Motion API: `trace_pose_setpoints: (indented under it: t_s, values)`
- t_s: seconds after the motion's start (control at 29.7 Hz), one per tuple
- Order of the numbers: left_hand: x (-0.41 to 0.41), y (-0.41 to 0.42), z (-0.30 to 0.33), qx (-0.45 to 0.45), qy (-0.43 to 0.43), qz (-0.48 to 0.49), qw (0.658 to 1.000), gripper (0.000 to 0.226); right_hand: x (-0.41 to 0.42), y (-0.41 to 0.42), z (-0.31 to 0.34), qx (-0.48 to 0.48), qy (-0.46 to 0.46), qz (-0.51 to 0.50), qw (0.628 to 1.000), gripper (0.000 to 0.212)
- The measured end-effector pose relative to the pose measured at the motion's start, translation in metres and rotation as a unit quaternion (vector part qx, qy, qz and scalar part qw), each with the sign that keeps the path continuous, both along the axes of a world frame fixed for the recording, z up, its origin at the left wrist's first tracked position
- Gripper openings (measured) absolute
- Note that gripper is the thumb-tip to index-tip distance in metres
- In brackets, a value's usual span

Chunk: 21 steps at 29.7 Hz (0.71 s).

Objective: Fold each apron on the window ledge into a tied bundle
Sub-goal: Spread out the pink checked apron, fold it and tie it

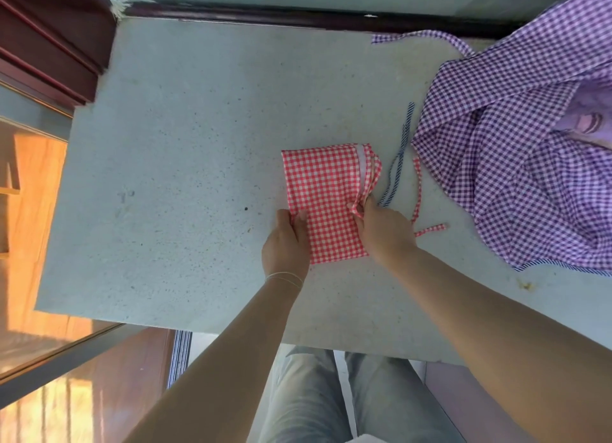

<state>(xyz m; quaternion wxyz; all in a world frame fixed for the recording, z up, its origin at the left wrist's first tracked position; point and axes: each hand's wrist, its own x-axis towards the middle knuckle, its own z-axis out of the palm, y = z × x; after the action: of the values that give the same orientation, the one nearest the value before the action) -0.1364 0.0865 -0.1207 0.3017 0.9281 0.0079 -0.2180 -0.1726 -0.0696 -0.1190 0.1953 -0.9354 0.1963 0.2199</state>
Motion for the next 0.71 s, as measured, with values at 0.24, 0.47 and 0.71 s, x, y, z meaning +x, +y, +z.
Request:
trace_pose_setpoints:
  t_s: [0.24,0.47,0.71]
  values:
    - [0.015,0.001,0.002,0.058,-0.329,-0.231,0.914,0.041,0.009,0.005,0.000,0.001,0.030,-0.039,0.999,0.042]
    - [0.036,-0.008,-0.024,0.177,-0.142,-0.447,0.865,0.065,0.006,-0.020,-0.007,0.154,0.015,-0.194,0.969,0.036]
    - [0.034,-0.009,-0.029,0.178,-0.118,-0.442,0.871,0.062,-0.011,-0.019,0.016,-0.002,-0.371,0.066,0.926,0.028]
